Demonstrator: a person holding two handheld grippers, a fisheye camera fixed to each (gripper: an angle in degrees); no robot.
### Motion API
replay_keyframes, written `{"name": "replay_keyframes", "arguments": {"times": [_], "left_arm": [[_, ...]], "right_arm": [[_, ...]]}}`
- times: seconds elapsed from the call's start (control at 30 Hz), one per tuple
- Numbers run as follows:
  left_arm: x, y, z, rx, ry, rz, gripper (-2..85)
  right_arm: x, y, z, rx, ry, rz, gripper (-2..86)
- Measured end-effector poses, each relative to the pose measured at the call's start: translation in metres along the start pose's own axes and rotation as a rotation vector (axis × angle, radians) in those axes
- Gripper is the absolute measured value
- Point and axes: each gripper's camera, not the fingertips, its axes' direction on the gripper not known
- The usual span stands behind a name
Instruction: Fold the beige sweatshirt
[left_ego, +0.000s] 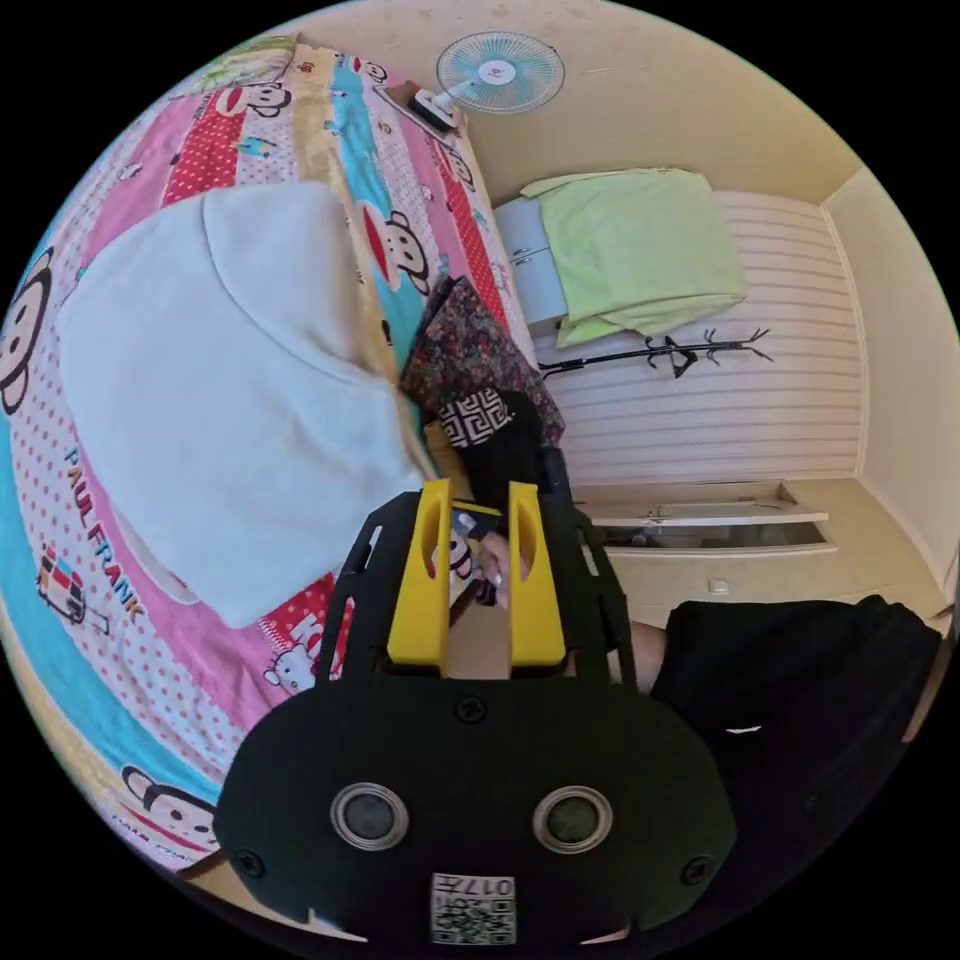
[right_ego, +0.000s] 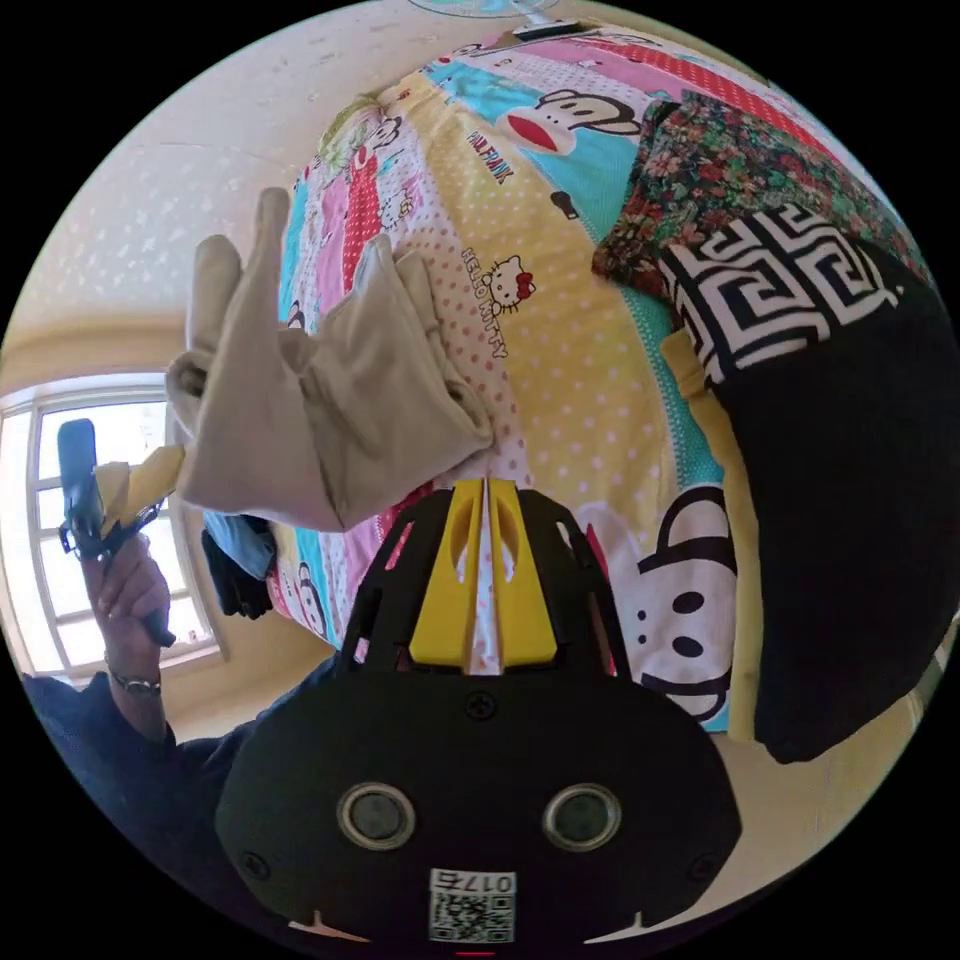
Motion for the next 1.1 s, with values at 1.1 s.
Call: {"name": "replay_keyframes", "arguments": {"times": [1.1], "left_arm": [[-0.072, 0.054, -0.093, 0.171, 0.245, -0.343, 6.3]], "right_arm": [[0.111, -0.040, 0.097, 0.289, -1.182, 0.158, 11.4]]}}
